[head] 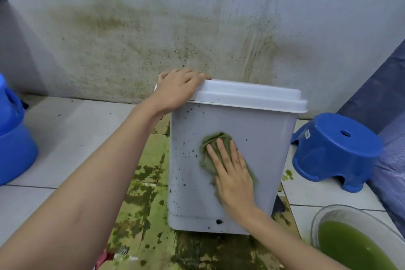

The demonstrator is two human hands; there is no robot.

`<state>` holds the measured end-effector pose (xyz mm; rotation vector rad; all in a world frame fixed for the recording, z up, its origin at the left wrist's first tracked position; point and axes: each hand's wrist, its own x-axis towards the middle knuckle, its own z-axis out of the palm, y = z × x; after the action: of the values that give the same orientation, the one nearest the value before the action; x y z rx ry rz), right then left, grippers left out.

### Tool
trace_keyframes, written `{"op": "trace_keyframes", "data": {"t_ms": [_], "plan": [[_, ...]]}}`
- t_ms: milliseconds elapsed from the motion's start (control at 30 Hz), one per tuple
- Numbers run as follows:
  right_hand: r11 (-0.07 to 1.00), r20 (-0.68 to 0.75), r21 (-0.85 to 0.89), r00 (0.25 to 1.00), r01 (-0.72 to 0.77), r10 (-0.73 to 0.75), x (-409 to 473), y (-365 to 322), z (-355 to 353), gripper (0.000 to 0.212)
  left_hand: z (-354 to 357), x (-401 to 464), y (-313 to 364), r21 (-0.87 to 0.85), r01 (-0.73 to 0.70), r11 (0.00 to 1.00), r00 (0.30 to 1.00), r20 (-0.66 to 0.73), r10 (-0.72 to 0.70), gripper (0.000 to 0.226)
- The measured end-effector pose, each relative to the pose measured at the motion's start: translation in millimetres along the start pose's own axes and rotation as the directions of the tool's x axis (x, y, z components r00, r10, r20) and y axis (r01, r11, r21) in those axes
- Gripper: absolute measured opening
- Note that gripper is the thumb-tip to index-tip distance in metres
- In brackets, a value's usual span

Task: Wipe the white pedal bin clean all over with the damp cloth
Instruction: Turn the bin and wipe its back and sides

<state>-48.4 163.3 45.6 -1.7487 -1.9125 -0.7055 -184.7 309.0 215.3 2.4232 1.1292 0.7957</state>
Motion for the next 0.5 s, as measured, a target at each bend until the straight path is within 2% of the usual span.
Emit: {"op": "trace_keyframes", "data": {"t_ms": [67, 133, 200, 300, 333, 400, 433, 467, 500], "plan": [[0.981, -0.076, 0.124, 0.985, -0.147, 0.157, 41.4, -2.4, -13.0, 0.070, -1.7, -1.9, -1.4, -0.007, 0.014, 1.000, 1.000, 0.018, -0.014, 0.056], [0.969, -0.111, 0.167, 0.974, -0.180, 0.199, 69.8, -8.2, -14.6, 0.063, -3.5, -3.7, -0.8, -0.122, 0.061, 0.991, 0.998, 0.029, -0.057, 0.052], [0.992, -0.112, 0.103, 0.990, -0.079, 0.090, 71.4, -15.2, -4.5, 0.063, -4.7, -2.2, -0.3, -0.228, 0.107, 0.968, 0.994, 0.021, -0.105, 0.053], [0.990, -0.081, -0.001, 0.987, 0.143, -0.142, 39.1, -12.8, 14.0, 0.066, -1.5, -2.2, 0.8, -0.227, 0.122, 0.966, 0.992, 0.006, -0.124, 0.056], [0.967, -0.032, -0.034, 0.967, 0.252, -0.253, 24.0, -7.8, 17.5, 0.068, -1.6, -2.4, 2.0, -0.216, 0.113, 0.970, 0.993, -0.001, -0.116, 0.058], [0.876, 0.095, -0.076, 0.878, 0.476, -0.468, -1.4, 9.3, 19.8, 0.073, -1.2, -1.8, 3.6, -0.210, 0.124, 0.970, 0.991, -0.015, -0.130, 0.059], [0.840, 0.124, -0.086, 0.842, 0.536, -0.525, -6.8, 20.0, 17.3, 0.073, -0.6, -0.7, 4.2, -0.206, 0.141, 0.968, 0.989, -0.024, -0.149, 0.057], [0.836, 0.121, -0.089, 0.839, 0.541, -0.530, -7.6, 30.5, 12.8, 0.073, -0.7, -0.2, 5.3, -0.194, 0.146, 0.970, 0.987, -0.035, -0.156, 0.057], [0.863, 0.087, -0.088, 0.867, 0.498, -0.491, -4.4, 40.2, 7.0, 0.071, -0.1, -0.2, 6.3, -0.183, 0.144, 0.973, 0.987, -0.043, -0.154, 0.057]]}}
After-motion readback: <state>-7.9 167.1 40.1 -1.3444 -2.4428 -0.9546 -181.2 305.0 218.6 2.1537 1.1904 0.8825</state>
